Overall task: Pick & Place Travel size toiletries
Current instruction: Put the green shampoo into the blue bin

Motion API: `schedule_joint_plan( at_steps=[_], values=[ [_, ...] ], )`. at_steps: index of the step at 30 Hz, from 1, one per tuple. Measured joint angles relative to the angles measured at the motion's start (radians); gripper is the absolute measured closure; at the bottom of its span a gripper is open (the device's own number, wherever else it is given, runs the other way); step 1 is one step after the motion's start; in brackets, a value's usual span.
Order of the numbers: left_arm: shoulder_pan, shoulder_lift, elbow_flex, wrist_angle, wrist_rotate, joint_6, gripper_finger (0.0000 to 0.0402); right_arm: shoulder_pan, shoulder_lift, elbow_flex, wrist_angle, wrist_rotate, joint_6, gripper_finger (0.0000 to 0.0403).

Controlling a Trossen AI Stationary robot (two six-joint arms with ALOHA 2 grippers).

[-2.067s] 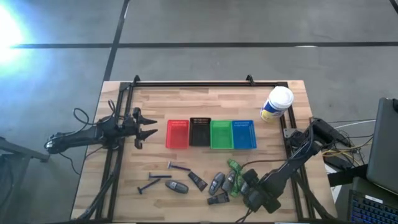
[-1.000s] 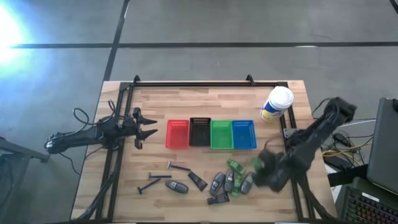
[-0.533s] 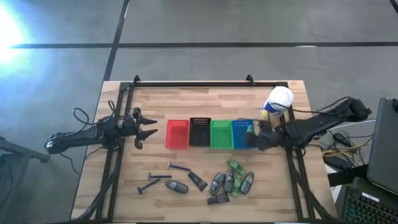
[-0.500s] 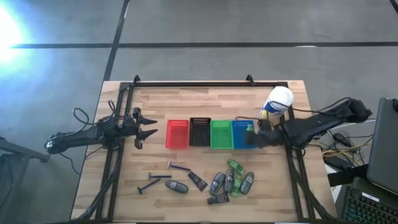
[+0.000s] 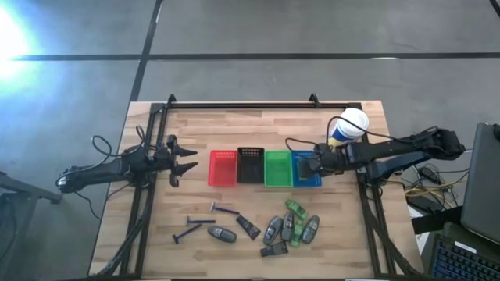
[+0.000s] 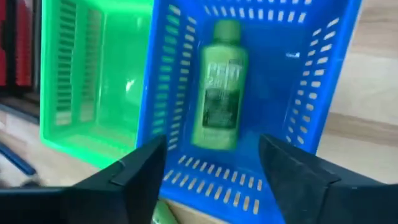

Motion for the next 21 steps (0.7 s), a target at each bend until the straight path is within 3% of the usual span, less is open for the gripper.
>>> schedule_joint_plan(
  at_steps=[5, 12, 21],
  values=[
    [0.000, 0.000, 0.000, 0.000, 0.000, 0.000, 0.0209, 0.114, 0.002, 0.068, -0.016, -0.050, -0.134, 0.0105],
    [0.000, 0.000, 0.000, 0.000, 0.000, 0.000, 0.0209, 0.310, 0.163, 0.100, -0.068, -0.171, -0.163, 0.0114],
    [0.000, 0.000, 0.000, 0.000, 0.000, 0.000, 0.0209, 0.353, 0.432, 0.205, 0.019, -0.183, -0.233, 0.0135]
  ],
)
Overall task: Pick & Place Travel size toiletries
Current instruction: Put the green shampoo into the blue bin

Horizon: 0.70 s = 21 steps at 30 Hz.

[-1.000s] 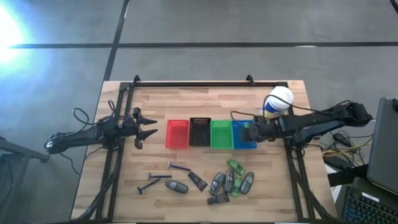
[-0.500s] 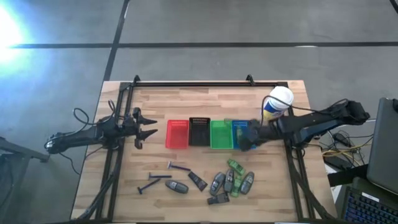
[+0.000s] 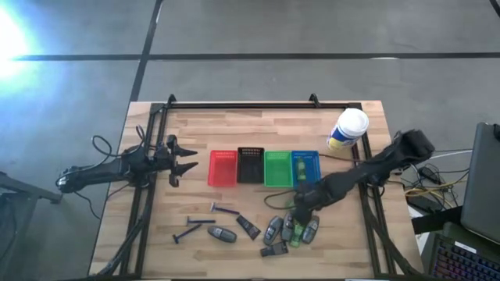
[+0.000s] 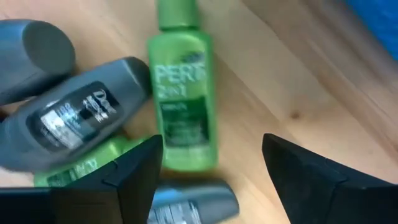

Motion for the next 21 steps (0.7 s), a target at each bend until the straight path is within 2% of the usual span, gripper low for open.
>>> schedule_joint_plan(
  at_steps=[8, 11, 14, 17, 21],
  values=[
    [0.000, 0.000, 0.000, 0.000, 0.000, 0.000, 0.0209, -0.008, 0.178, 0.084, -0.022, 0.012, -0.069, 0.0124],
    [0.000, 0.000, 0.000, 0.000, 0.000, 0.000, 0.0209, -0.006, 0.223, 0.106, -0.051, 0.014, -0.068, 0.0136],
    [0.000, 0.001, 0.000, 0.000, 0.000, 0.000, 0.0209, -0.006, 0.231, 0.122, -0.072, 0.014, -0.081, 0.0179],
    [0.000, 0.002, 0.000, 0.000, 0.000, 0.000, 0.0209, -0.004, 0.207, 0.142, -0.098, 0.014, -0.085, 0.0240],
    [0.000, 0.002, 0.000, 0.000, 0.000, 0.000, 0.0209, 0.001, 0.109, 0.184, -0.147, 0.019, -0.064, 0.0300]
  ],
)
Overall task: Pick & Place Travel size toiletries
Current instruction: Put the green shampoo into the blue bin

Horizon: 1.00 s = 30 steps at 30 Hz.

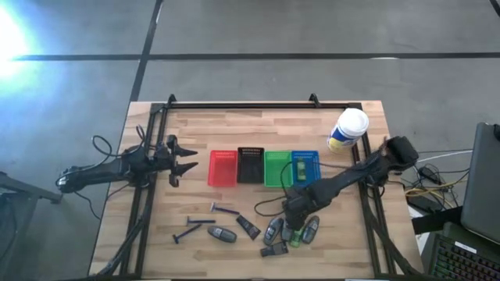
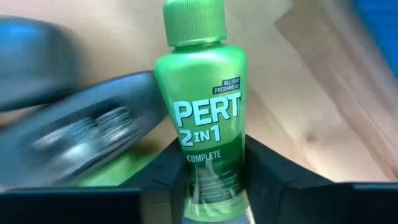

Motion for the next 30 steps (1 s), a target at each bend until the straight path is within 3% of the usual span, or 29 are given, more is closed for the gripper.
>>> schedule_joint_plan(
  at_steps=[6, 9, 13, 18, 30],
  values=[
    [0.000, 0.002, 0.000, 0.000, 0.000, 0.000, 0.0209, -0.027, -0.224, 0.028, -0.071, 0.117, 0.228, 0.0299],
    [0.000, 0.002, 0.000, 0.000, 0.000, 0.000, 0.0209, -0.108, -0.348, -0.015, -0.129, 0.171, 0.354, 0.0280],
    [0.000, 0.002, 0.000, 0.000, 0.000, 0.000, 0.0209, -0.257, -0.456, -0.131, -0.133, 0.195, 0.389, 0.0265],
    [0.000, 0.002, 0.000, 0.000, 0.000, 0.000, 0.0209, -0.357, -0.481, -0.247, -0.104, 0.119, 0.342, 0.0240],
    [0.000, 0.002, 0.000, 0.000, 0.000, 0.000, 0.0209, -0.312, -0.482, -0.250, -0.043, 0.149, 0.272, 0.0124]
  ],
)
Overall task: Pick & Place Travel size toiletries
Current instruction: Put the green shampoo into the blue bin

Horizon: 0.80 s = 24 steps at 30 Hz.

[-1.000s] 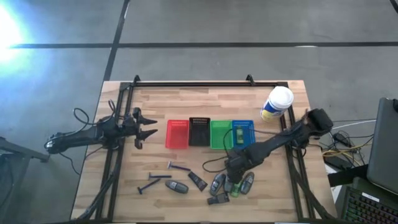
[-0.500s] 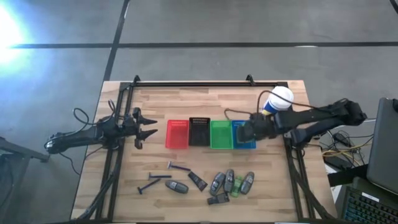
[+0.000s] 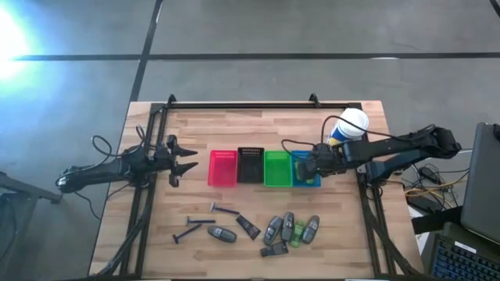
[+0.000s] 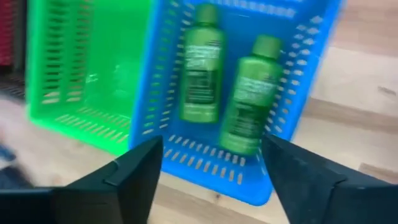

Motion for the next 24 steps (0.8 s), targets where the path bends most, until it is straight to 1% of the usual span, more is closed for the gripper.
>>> schedule_joint_plan(
  at_steps=[3, 6, 9, 13, 15, 19, 22, 24],
  values=[
    [0.000, 0.000, 0.000, 0.000, 0.000, 0.000, 0.0209, 0.071, 0.005, 0.034, 0.025, -0.023, -0.071, 0.0103],
    [0.000, 0.000, 0.000, 0.000, 0.000, 0.000, 0.0209, 0.166, 0.037, 0.062, 0.057, -0.082, -0.178, 0.0094],
    [0.000, 0.000, 0.000, 0.000, 0.000, 0.000, 0.0209, 0.287, 0.108, 0.085, 0.095, -0.128, -0.373, 0.0097],
    [0.000, 0.000, 0.000, 0.000, 0.000, 0.000, 0.0209, 0.439, 0.246, 0.138, 0.099, -0.141, -0.681, 0.0114],
    [0.000, 0.000, 0.000, 0.000, 0.000, 0.000, 0.0209, 0.490, 0.317, 0.182, 0.101, -0.139, -0.779, 0.0125],
    [0.000, 0.000, 0.000, 0.000, 0.000, 0.000, 0.0209, 0.541, 0.458, 0.285, 0.076, -0.136, -0.902, 0.0147],
    [0.000, 0.000, 0.000, 0.000, 0.000, 0.000, 0.0209, 0.546, 0.552, 0.366, 0.025, -0.135, -1.019, 0.0164],
    [0.000, 0.000, 0.000, 0.000, 0.000, 0.000, 0.0209, 0.544, 0.598, 0.414, 0.008, -0.116, -1.091, 0.0174]
  ],
)
